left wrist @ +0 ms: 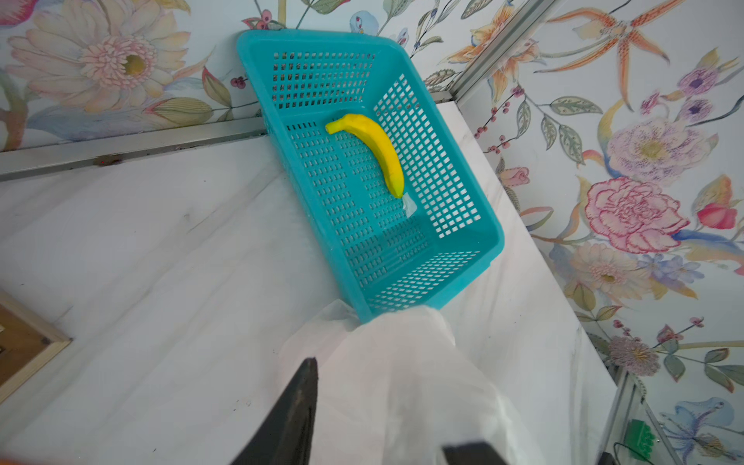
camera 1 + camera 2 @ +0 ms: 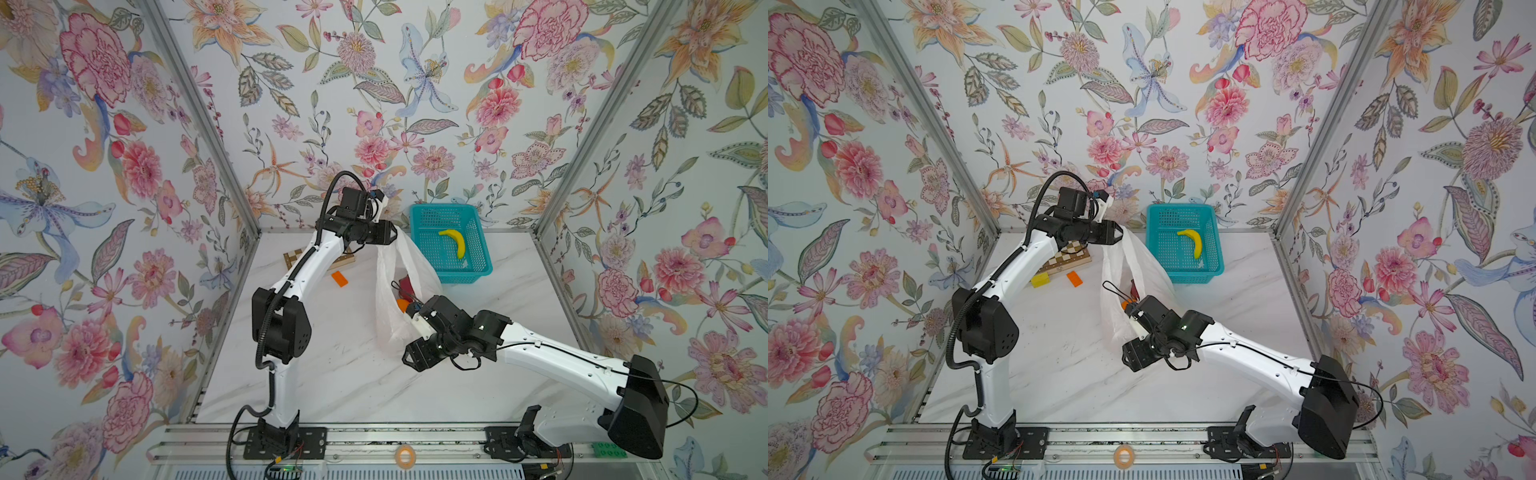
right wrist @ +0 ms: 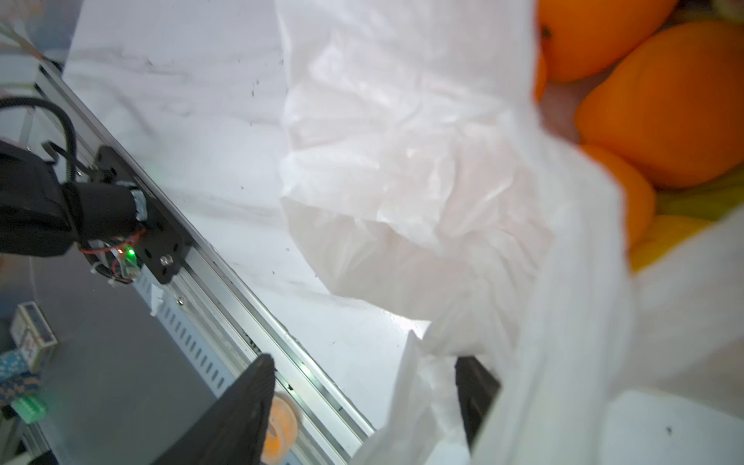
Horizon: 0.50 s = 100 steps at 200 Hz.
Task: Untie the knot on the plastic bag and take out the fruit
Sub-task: 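Hold one bag edge up with the left gripper while the right pulls the other down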
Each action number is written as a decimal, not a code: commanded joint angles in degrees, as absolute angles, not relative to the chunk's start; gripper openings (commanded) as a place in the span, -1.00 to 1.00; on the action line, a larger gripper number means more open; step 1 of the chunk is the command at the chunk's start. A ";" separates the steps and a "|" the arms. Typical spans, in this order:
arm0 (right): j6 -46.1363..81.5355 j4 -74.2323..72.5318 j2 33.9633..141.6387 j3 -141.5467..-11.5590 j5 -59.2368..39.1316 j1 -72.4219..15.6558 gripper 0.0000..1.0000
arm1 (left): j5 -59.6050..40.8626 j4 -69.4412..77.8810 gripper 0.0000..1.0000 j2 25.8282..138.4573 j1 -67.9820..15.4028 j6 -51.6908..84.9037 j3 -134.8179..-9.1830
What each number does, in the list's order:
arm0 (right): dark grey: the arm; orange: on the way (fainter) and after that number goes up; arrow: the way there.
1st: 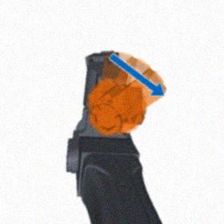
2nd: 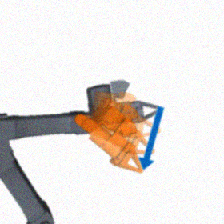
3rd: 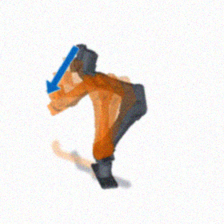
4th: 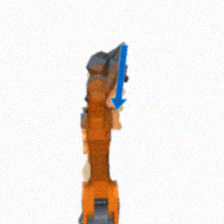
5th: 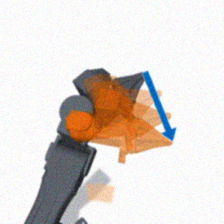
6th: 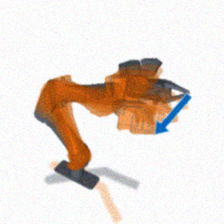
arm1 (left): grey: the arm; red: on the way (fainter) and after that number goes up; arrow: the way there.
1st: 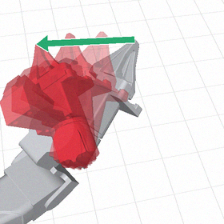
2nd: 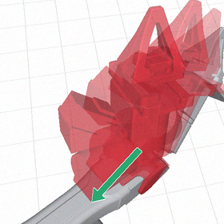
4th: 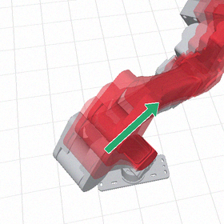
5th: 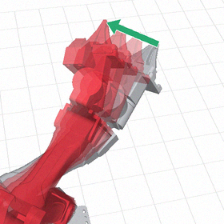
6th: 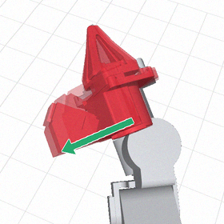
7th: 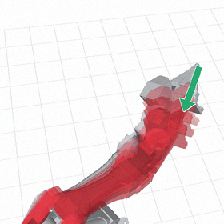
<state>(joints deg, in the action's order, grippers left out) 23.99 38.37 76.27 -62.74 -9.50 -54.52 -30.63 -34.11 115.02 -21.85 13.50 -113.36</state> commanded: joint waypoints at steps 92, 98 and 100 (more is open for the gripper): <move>37.87 37.90 76.35 -76.60 12.01 -43.85 0.97 | -16.89 -30.29 0.52 85.26 -25.08 25.59 -83.66; 38.12 37.88 77.08 -76.47 12.45 -43.27 0.97 | -16.43 -30.13 0.54 84.73 -26.33 25.52 -82.85; 38.15 37.88 77.52 -76.55 12.48 -42.94 0.97 | -16.19 -29.97 0.55 84.66 -26.93 25.45 -82.68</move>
